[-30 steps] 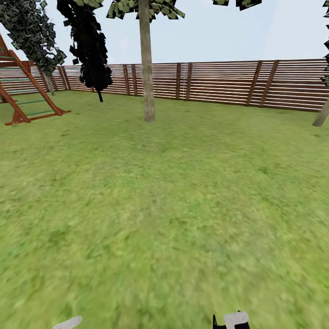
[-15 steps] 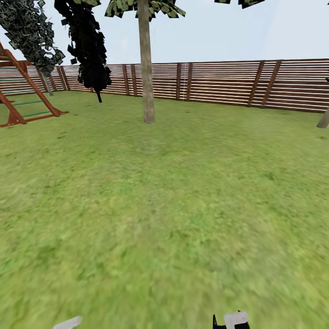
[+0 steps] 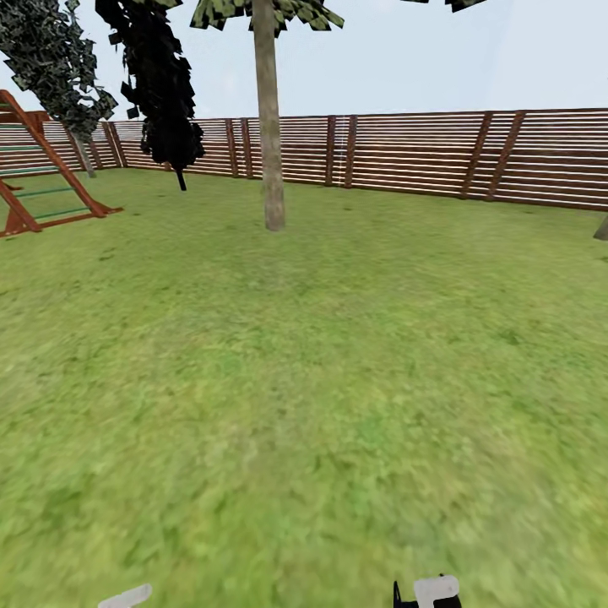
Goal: In the garden, pick up the pesticide atomizer on the floor and spray pesticide onto both trees until each tree trunk is fully covered.
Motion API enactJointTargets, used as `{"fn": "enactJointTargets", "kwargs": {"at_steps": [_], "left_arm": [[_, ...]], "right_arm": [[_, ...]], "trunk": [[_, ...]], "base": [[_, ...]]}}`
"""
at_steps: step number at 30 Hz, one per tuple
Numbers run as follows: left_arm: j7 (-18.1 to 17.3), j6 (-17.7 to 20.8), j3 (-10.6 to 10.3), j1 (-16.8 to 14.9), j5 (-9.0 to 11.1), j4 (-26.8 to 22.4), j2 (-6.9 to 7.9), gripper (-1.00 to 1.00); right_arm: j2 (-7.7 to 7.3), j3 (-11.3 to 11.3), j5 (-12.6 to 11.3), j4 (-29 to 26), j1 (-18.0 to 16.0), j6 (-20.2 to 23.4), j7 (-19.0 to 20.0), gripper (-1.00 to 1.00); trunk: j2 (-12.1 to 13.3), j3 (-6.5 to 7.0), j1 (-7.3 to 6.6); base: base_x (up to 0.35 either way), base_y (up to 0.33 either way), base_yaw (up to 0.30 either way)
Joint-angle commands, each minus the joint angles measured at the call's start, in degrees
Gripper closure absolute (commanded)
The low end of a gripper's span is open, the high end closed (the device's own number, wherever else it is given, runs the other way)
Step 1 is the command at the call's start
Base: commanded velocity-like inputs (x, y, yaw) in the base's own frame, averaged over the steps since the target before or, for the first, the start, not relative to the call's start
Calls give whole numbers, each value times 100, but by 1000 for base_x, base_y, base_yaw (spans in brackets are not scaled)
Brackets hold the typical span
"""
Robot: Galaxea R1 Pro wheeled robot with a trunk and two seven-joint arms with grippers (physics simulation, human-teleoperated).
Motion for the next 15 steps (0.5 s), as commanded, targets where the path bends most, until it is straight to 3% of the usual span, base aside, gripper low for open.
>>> {"fn": "enactJointTargets", "kwargs": {"at_steps": [1,15], "left_arm": [[-1,-22,-23,-4,47,5,0,100],[0,-26,-23,-4,47,5,0,100]], "right_arm": [[2,-42,61,5,-3,-11,-29,-100],[2,-42,61,5,-3,-11,-29,-100]], "trunk": [[-2,-5,3],[-2,-5,3]], "base": [[342,0,0],[342,0,0]]}}
